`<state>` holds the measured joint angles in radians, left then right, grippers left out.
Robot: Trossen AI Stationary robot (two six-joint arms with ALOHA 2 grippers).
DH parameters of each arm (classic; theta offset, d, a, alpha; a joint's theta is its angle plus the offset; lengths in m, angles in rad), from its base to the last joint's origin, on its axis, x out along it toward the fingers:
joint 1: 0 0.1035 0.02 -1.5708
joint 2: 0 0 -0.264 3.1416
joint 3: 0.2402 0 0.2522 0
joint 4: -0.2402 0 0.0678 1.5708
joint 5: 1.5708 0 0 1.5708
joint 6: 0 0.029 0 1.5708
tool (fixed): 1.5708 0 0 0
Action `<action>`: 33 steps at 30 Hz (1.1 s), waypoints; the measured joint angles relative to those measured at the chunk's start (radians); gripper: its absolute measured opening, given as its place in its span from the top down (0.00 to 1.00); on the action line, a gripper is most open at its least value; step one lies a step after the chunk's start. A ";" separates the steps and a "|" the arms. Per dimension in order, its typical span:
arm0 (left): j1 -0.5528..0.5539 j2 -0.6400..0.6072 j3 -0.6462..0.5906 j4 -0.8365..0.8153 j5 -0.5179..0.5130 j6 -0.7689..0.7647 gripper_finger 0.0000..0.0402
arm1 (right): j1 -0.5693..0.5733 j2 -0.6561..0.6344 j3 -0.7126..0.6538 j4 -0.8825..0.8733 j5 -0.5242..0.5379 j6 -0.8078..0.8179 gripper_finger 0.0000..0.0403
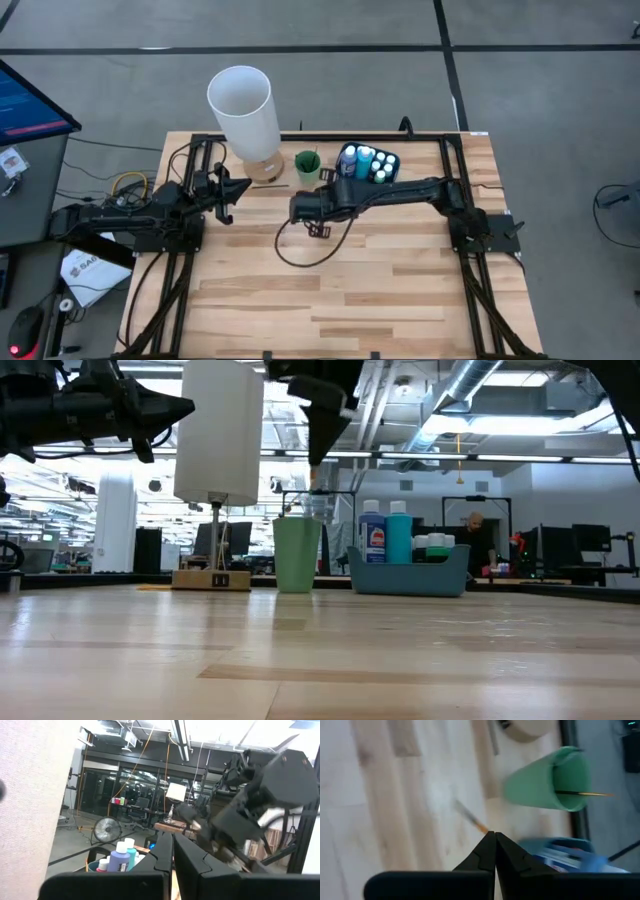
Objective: Pick & Place Paint Supplies
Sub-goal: Put the bottom gold paint brush into the green cup
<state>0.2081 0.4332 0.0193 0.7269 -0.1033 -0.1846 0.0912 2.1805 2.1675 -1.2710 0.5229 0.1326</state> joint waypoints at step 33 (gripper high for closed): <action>0.000 0.000 0.000 0.000 0.000 0.000 0.99 | -0.005 -0.285 -0.510 -0.191 -0.198 0.528 0.73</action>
<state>0.2081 0.4332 0.0193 0.7268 -0.1036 -0.1844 0.0860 1.8951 1.6576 -1.4617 0.3253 0.6610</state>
